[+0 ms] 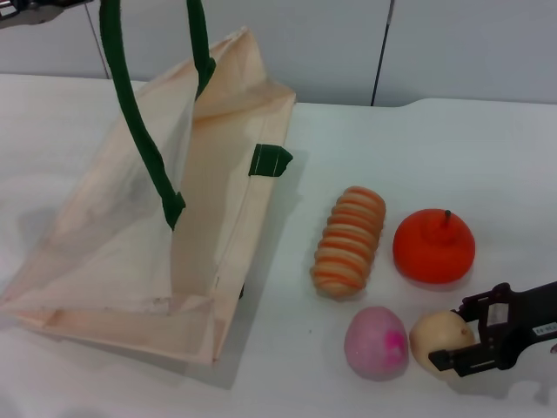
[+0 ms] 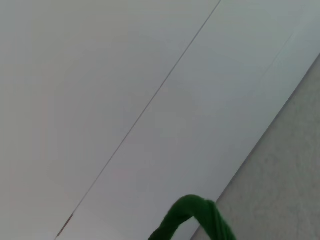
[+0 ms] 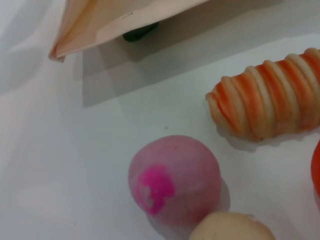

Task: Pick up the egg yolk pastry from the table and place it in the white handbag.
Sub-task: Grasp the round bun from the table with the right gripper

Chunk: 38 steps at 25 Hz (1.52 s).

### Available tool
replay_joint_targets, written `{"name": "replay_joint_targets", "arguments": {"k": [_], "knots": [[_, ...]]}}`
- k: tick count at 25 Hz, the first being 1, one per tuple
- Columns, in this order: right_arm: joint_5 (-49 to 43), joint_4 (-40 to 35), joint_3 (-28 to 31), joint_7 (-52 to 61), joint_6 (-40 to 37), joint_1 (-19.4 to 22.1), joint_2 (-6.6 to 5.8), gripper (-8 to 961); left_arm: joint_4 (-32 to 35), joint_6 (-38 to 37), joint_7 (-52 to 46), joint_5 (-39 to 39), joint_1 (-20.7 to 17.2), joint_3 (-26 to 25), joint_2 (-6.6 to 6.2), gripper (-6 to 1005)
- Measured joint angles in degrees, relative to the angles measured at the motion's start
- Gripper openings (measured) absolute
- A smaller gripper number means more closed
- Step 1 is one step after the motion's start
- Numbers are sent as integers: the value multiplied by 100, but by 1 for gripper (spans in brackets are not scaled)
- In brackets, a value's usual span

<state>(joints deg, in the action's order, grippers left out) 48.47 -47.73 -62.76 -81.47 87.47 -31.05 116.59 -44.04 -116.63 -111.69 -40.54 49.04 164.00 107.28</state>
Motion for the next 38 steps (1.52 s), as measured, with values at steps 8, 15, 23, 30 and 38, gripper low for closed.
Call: {"name": "replay_joint_targets", "arguments": {"k": [8,15,23,30,38], "knots": [[-18,-106,-82,57,21,5,-4,678,9,0,-11,-60,0,0,-12,142],[-20,-212,-114,130,31,41,0,668,10,8,-11,-66,-5,0,-22,147],[-21,-227,-113,195,27,23,-10,664,20,9,-11,-69,-22,0,-23,153],[13,-311,-101,212,38,42,-13,660,20,16,-11,-70,-35,0,-23,157],[103,-672,46,227,203,124,-1,653,18,18,-11,-77,-44,0,-23,163]]}}
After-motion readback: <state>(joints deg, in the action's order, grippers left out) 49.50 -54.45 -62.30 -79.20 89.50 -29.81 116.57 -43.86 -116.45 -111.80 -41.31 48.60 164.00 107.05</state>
